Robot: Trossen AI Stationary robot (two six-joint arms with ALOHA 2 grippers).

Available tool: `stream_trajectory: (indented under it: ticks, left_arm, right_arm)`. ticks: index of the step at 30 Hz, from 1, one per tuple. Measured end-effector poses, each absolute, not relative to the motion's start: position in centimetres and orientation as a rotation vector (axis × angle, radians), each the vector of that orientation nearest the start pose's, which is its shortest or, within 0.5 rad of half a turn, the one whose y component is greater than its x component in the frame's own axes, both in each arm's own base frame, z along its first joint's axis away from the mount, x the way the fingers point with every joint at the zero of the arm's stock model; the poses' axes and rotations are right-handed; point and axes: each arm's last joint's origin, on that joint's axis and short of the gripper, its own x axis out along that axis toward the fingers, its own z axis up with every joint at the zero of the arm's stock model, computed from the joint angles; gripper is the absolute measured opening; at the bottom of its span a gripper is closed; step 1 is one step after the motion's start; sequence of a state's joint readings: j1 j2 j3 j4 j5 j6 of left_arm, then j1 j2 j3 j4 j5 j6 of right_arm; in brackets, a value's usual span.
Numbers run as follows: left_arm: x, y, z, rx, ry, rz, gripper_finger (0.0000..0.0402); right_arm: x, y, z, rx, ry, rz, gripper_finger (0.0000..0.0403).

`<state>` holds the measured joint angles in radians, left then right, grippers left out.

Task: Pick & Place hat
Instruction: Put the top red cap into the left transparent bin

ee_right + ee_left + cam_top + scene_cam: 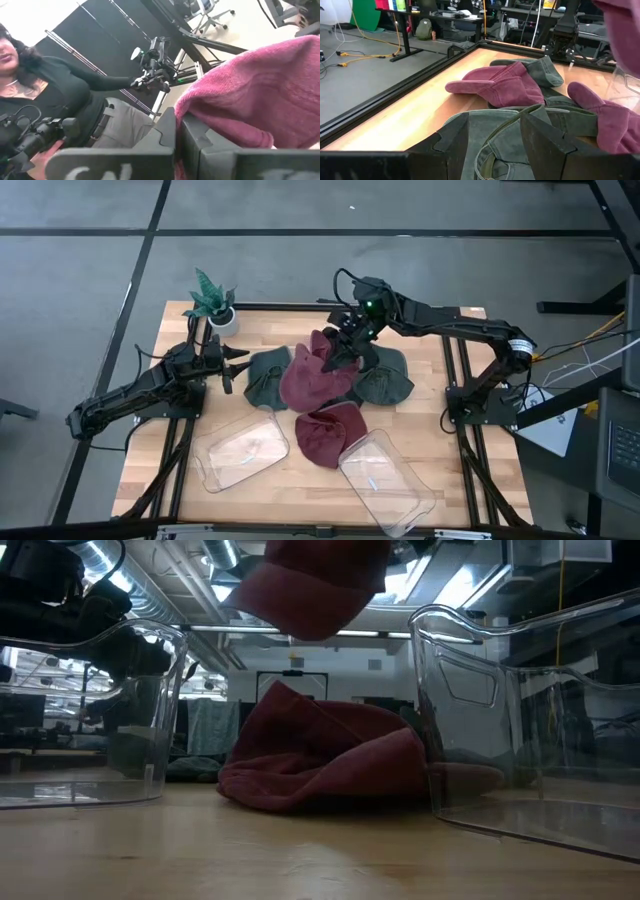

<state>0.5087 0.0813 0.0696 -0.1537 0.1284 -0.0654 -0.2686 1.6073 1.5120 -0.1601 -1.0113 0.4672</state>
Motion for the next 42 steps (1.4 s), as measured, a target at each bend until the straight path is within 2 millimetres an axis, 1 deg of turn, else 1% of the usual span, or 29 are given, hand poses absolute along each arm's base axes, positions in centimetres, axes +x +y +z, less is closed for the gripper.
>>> stream_trajectory:
  ticks: [6,8,13,16,20,22,24,27,30,33,36,39,42]
  left_arm:
    - [8.7,4.4,16.7,-0.114,0.136,0.384,0.0173]
    - [8.8,4.4,16.8,-0.15,0.113,0.368,0.0173]
    - [9.0,4.0,17.4,-0.468,0.016,0.268,0.0173]
    - [9.0,4.0,17.7,-0.67,-0.032,0.247,0.0173]
    - [9.0,4.0,18.0,-0.878,-0.098,0.238,0.0173]
    - [9.0,4.0,18.4,-0.88,-0.141,0.23,0.0173]
    - [9.0,4.0,19.1,-0.842,-0.186,0.188,0.0173]
    - [8.8,3.8,21.0,-0.739,-0.342,0.088,0.0173]
    - [8.5,3.6,22.9,-0.672,-0.411,0.062,0.0173]
    - [8.7,3.6,24.9,-0.622,-0.395,0.047,0.0173]
    - [9.4,3.8,27.1,-0.565,-0.354,0.016,0.0173]
    - [10.7,4.3,29.4,-0.498,-0.308,-0.026,0.0173]
    - [12.5,5.0,31.6,-0.435,-0.249,-0.077,0.0173]
  right_arm:
    - [35.7,-5.7,38.3,0.63,0.4,0.663,0.0006]
    - [35.8,-5.3,38.2,0.636,0.402,0.649,0.0006]
    - [36.1,-4.7,38.2,0.631,0.396,0.606,0.0006]
    - [36.1,-4.5,38.2,0.628,0.392,0.584,0.0006]
    - [36.2,-4.4,38.3,0.626,0.381,0.568,0.0006]
    - [36.2,-4.5,38.4,0.632,0.373,0.568,0.0006]
    - [36.2,-4.5,38.4,0.631,0.368,0.569,0.0006]
    - [36.3,-4.5,38.5,0.627,0.361,0.571,0.0006]
    - [36.3,-4.5,38.6,0.622,0.352,0.575,0.0006]
    - [36.3,-4.5,38.7,0.62,0.343,0.577,0.0006]
    - [36.3,-4.5,38.9,0.61,0.32,0.585,0.0006]
    - [36.4,-4.5,39.1,0.603,0.302,0.59,0.0006]
    - [36.4,-4.5,39.2,0.601,0.297,0.592,0.0006]
